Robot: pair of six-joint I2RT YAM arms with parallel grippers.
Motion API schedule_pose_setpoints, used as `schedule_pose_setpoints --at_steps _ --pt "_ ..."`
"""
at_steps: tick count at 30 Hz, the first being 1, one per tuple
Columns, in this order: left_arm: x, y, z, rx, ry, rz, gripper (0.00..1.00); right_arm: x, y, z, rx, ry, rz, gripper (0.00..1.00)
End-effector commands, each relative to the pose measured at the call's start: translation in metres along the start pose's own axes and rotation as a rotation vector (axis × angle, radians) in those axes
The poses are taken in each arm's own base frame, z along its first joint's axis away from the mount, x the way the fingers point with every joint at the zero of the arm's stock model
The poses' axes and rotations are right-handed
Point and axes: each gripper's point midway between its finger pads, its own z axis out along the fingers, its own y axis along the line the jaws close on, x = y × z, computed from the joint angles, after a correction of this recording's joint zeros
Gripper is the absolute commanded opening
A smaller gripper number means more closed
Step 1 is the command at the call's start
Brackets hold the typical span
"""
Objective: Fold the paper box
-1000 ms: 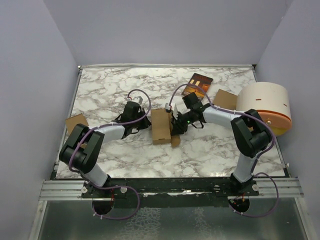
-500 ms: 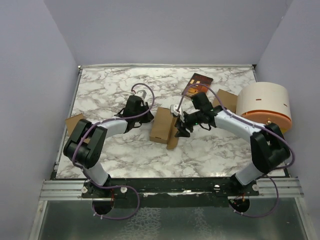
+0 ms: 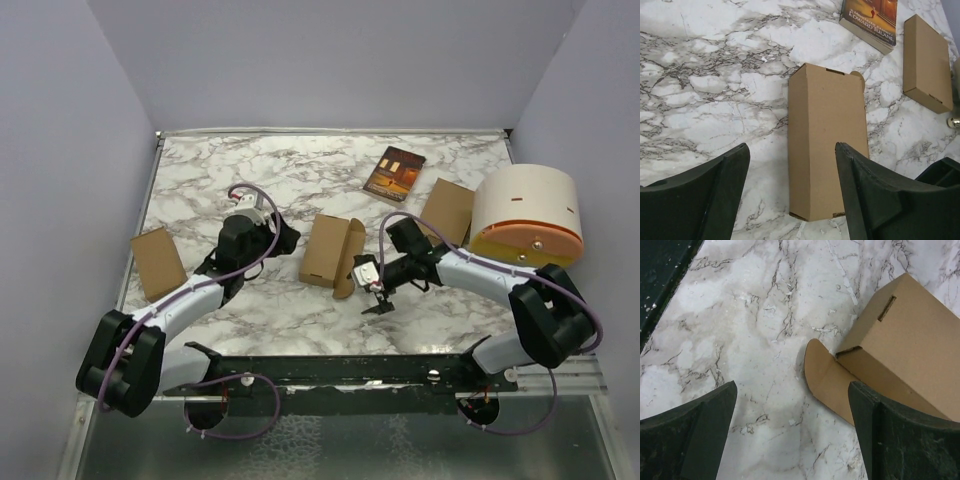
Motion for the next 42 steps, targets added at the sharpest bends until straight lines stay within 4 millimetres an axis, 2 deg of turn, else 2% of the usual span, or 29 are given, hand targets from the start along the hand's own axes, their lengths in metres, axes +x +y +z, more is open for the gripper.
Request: schedule_pose_setpoints --at_steps 1,5,6,7,9,12,13,18,22,28,34,37,39,42 --pt "-0.006 -0.009 -0.006 0.062 -0.059 -0.056 0.72 0.007 -0.015 0.014 0.024 0.063 -0.111 0.88" --pt "0.014 -0.007 0.002 0.065 0.046 -0.054 0.70 0.014 -0.027 0.013 0.041 0.113 -0.055 0.75" --pt "0.017 -0.005 0.005 0.055 0.063 -0.048 0.64 0.013 -0.030 0.013 0.045 0.113 -0.039 0.67" --pt "0.020 -0.001 0.008 0.039 0.078 -0.044 0.56 0.010 -0.034 0.012 0.054 0.109 -0.020 0.56" --pt "0.022 0.004 0.014 0.014 0.090 -0.032 0.48 0.003 -0.043 0.009 0.082 0.078 0.028 0.31" --pt "0.024 0.018 0.026 -0.046 0.114 0.000 0.31 0.007 -0.065 0.005 0.184 0.095 0.117 0.06" --pt "0.025 0.023 0.031 -0.063 0.126 0.010 0.28 0.014 -0.072 0.004 0.225 0.120 0.143 0.02" --pt "0.035 0.029 0.053 -0.064 0.188 0.028 0.24 0.045 -0.097 0.005 0.355 0.211 0.239 0.01" --pt "0.051 0.025 0.064 -0.015 0.242 0.010 0.23 0.056 -0.106 0.007 0.395 0.246 0.253 0.01" --pt "0.069 0.011 0.068 0.083 0.299 -0.030 0.21 0.054 -0.116 0.021 0.405 0.258 0.238 0.01" --pt "0.086 -0.006 0.062 0.144 0.335 -0.048 0.20 0.046 -0.116 0.035 0.375 0.233 0.241 0.02" --pt "0.091 -0.014 0.061 0.165 0.343 -0.047 0.20 0.042 -0.114 0.038 0.363 0.216 0.254 0.03" --pt "0.101 -0.012 0.062 0.161 0.370 -0.055 0.20 0.042 -0.112 0.039 0.354 0.213 0.255 0.04" --pt "0.101 -0.015 0.063 0.167 0.371 -0.056 0.20 0.040 -0.114 0.038 0.364 0.209 0.258 0.06"
